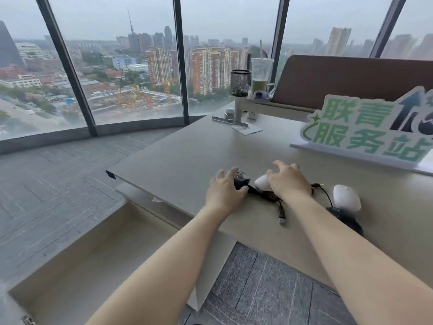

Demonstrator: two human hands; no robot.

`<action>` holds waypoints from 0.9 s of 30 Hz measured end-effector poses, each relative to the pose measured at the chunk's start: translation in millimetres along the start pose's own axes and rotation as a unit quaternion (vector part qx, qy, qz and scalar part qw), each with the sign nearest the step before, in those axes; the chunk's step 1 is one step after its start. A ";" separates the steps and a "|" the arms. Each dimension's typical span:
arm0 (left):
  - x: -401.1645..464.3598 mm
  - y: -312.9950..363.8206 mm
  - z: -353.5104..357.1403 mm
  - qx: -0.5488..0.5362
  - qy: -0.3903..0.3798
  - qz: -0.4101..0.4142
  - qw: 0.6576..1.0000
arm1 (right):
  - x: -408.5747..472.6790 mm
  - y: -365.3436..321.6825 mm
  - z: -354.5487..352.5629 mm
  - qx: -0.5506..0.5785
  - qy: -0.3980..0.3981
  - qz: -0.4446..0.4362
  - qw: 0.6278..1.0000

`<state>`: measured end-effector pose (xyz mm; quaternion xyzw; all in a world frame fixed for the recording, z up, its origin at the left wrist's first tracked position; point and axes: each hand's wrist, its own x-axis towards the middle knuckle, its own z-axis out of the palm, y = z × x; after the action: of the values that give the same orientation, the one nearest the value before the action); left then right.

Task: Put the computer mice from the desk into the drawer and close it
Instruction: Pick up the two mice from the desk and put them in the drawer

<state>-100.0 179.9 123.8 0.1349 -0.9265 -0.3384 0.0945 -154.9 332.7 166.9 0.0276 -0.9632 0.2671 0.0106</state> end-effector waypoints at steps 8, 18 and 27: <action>21.9 -14.2 20.5 0.058 0.054 0.021 0.997 | 44.1 -4.7 29.1 -0.088 -0.060 0.045 0.993; -37.1 -51.3 -86.6 -0.087 0.236 0.024 0.968 | 27.7 -9.3 28.6 -0.115 -0.058 0.067 0.989; -84.3 -56.1 -201.0 -0.140 0.313 0.079 0.936 | -53.4 -107.3 32.3 0.037 -0.013 -0.143 0.989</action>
<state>43.7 44.3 231.5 0.1453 -0.8008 -0.3972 0.4241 -95.5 226.8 192.5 0.1686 -0.9388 0.2982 0.0352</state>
